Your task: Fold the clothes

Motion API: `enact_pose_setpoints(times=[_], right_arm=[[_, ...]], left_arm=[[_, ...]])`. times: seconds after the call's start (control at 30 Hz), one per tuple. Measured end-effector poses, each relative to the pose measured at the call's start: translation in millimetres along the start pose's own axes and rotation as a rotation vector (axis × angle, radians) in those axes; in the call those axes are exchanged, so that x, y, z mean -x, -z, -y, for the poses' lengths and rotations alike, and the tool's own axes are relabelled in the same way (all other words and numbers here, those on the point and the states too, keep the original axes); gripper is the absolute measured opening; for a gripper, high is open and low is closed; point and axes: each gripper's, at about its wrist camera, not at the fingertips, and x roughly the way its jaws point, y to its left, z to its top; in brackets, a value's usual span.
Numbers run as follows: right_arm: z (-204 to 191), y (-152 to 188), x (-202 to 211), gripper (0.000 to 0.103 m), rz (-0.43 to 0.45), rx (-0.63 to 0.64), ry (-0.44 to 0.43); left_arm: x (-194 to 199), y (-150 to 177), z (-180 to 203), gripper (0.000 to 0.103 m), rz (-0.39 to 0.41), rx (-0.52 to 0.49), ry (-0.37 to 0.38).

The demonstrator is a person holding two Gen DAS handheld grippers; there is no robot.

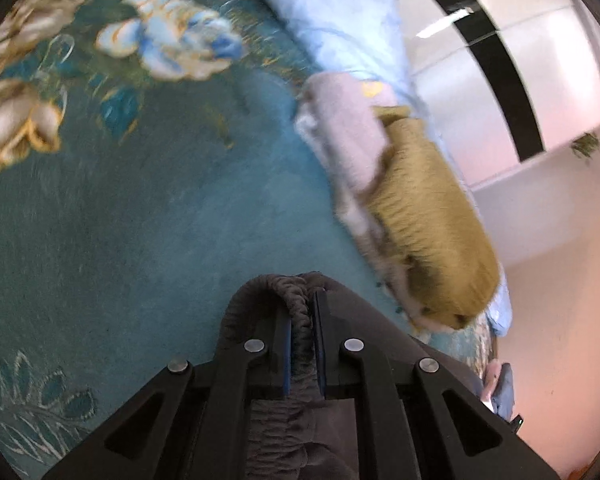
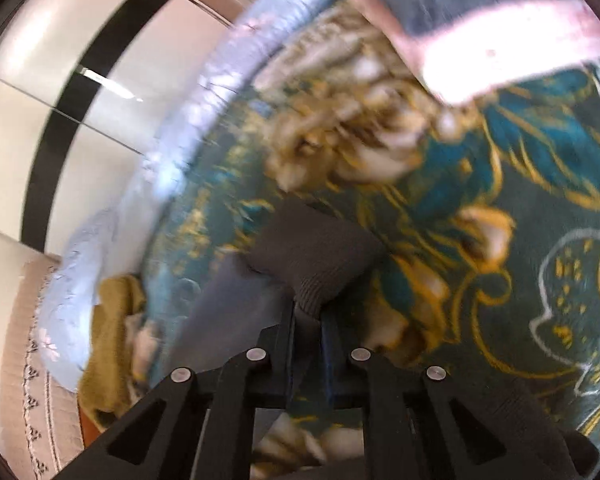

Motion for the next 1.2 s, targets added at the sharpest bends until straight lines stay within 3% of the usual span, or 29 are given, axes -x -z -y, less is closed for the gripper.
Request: enact_pose_setpoints(times=[0.23, 0.27, 0.3, 0.37, 0.5, 0.7, 0.83, 1.0, 1.2], right_arm=[[0, -3, 8, 0.018, -0.039, 0.009, -0.031], [-1, -3, 11, 0.024, -0.045, 0.009, -0.057], [-1, -2, 14, 0.038, -0.051, 0.009, -0.082], [-3, 1, 26, 0.050, -0.047, 0.029, -0.114], [-9, 9, 61, 0.052, -0.021, 0.097, -0.166], [-1, 32, 112, 0.057, 0.007, 0.170, -0.223], [18, 49, 128, 0.057, -0.008, 0.164, -0.214], [41, 67, 141, 0.057, -0.013, 0.123, -0.223], [62, 82, 152, 0.057, -0.016, 0.098, -0.219]], left_arm=[[13, 3, 0, 0.012, -0.010, 0.008, -0.016], [19, 6, 0, 0.013, -0.001, 0.010, -0.021], [26, 8, -1, 0.015, 0.007, 0.010, -0.017], [43, 15, -4, 0.020, 0.016, 0.018, 0.005], [87, 38, -9, 0.035, 0.075, 0.024, 0.019], [140, 95, -33, 0.047, 0.114, 0.082, 0.042], [138, 125, -52, 0.048, 0.067, 0.154, 0.035], [117, 153, -52, 0.049, -0.008, 0.174, 0.021], [102, 173, -64, 0.049, -0.021, 0.261, 0.009]])
